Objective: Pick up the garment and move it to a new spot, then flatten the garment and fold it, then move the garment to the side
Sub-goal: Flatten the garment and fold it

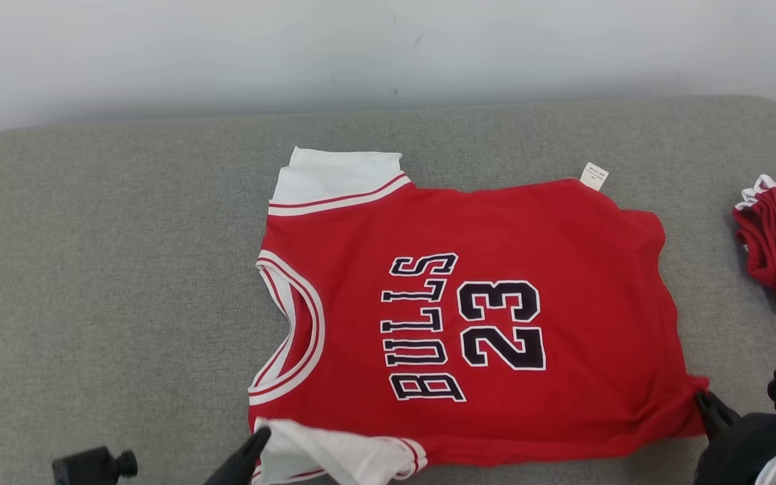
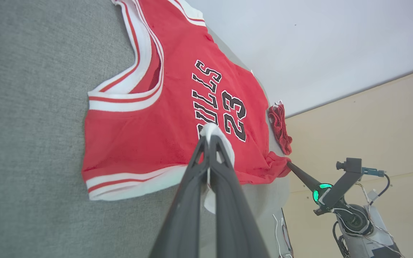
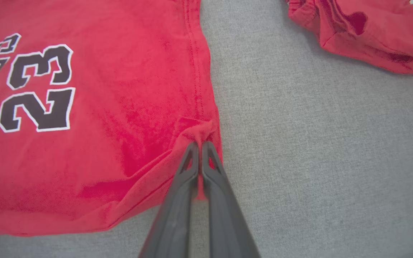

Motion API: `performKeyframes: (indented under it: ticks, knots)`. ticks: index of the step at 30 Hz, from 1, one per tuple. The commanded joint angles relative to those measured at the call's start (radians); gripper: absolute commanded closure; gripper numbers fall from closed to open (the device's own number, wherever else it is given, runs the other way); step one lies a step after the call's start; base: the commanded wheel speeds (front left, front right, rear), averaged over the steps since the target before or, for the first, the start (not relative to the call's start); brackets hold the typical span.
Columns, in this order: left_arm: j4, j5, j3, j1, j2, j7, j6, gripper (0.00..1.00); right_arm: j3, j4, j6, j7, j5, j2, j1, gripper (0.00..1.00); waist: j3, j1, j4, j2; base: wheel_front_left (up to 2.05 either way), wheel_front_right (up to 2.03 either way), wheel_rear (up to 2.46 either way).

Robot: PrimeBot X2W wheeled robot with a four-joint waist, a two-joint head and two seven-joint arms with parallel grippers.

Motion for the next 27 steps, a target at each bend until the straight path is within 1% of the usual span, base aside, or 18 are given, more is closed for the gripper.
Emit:
performKeyframes:
  ticks: [1, 4, 8, 11, 15, 17, 19, 23, 27]
  knots:
    - [0.010, 0.020, 0.001, -0.023, -0.014, -0.014, -0.006, 1.00, 0.005, 0.002, -0.003, -0.021, 0.009, 0.008, -0.014, 1.00, 0.002, -0.0001, 0.001, 0.0000, 0.00, 0.00, 0.00]
    - [0.040, 0.083, -0.002, -0.080, -0.053, -0.052, -0.010, 1.00, -0.003, 0.016, -0.003, -0.083, 0.003, 0.014, -0.040, 1.00, 0.010, -0.0001, 0.002, 0.0000, 0.00, 0.00, 0.00]
    - [0.103, 0.200, -0.021, -0.160, -0.108, -0.109, 0.008, 1.00, -0.020, 0.042, -0.003, -0.151, -0.021, 0.025, -0.068, 1.00, 0.023, -0.0001, 0.007, 0.0000, 0.00, 0.00, 0.00]
    - [0.155, 0.272, -0.044, -0.228, -0.154, -0.133, 0.016, 1.00, -0.031, 0.062, -0.003, -0.203, -0.046, 0.032, -0.088, 1.00, 0.034, -0.0001, 0.011, 0.0000, 0.00, 0.00, 0.00]
    - [0.234, 0.362, -0.083, -0.309, -0.197, -0.140, 0.025, 1.00, -0.031, 0.098, -0.003, -0.258, -0.072, 0.043, -0.133, 1.00, 0.053, -0.0001, 0.008, 0.0000, 0.00, 0.00, 0.00]
    - [0.251, 0.383, -0.088, -0.329, -0.203, -0.145, 0.031, 1.00, -0.028, 0.107, -0.003, -0.268, -0.079, 0.044, -0.142, 1.00, 0.059, -0.0001, 0.007, 0.0000, 0.00, 0.00, 0.00]
    - [0.283, 0.430, -0.101, -0.365, -0.215, -0.152, 0.044, 1.00, -0.027, 0.125, -0.003, -0.289, -0.092, 0.047, -0.165, 1.00, 0.071, -0.0001, 0.006, 0.0000, 0.00, 0.00, 0.00]
    - [0.327, 0.489, -0.091, -0.420, -0.243, -0.176, 0.059, 1.00, -0.025, 0.160, -0.003, -0.320, -0.112, 0.052, -0.196, 1.00, 0.093, -0.0001, 0.008, 0.0000, 0.00, 0.00, 0.00]
    - [0.353, 0.517, -0.081, -0.453, -0.261, -0.188, 0.060, 1.00, -0.047, 0.182, -0.003, -0.344, -0.124, 0.057, -0.213, 1.00, 0.111, -0.0001, 0.009, 0.0000, 0.00, 0.00, 0.00]
